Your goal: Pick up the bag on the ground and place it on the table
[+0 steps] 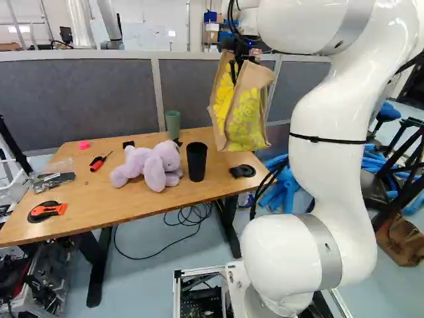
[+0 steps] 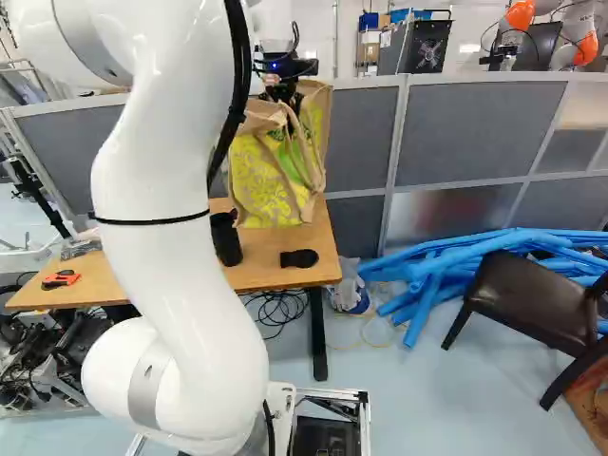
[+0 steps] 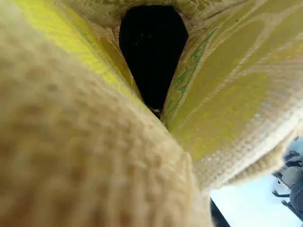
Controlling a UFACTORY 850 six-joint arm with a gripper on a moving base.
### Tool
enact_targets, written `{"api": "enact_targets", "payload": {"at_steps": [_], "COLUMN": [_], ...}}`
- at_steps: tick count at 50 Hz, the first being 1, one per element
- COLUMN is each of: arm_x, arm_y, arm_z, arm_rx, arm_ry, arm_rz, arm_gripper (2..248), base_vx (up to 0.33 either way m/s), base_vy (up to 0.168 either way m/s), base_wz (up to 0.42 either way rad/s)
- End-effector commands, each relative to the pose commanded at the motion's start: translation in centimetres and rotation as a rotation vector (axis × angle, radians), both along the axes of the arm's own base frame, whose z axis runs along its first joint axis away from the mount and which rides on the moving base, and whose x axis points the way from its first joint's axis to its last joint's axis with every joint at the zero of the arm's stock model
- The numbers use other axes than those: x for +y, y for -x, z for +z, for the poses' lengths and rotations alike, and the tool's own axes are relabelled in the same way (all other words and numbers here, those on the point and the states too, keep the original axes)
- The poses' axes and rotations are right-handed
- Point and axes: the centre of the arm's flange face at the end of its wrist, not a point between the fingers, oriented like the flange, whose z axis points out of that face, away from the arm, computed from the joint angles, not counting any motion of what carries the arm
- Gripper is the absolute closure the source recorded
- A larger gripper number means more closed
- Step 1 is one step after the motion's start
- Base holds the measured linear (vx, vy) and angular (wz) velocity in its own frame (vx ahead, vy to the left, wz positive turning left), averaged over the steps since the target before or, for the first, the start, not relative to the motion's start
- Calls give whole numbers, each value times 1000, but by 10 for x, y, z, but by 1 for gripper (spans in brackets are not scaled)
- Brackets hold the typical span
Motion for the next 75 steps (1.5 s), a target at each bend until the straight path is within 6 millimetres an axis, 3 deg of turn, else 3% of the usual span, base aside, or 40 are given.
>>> {"api": "enact_targets", "payload": {"at_steps": [24,75], "arm_x": [0,1], "arm_y": [-50,-151], "arm_z": [-38,-118], "arm_rx": [81,65], "arm_ry": [-5,-3], "arm_rz": [6,14], "arm_gripper": [227,227], "base_vx": [0,0], "base_vy": [0,0], "base_wz": [0,0]}}
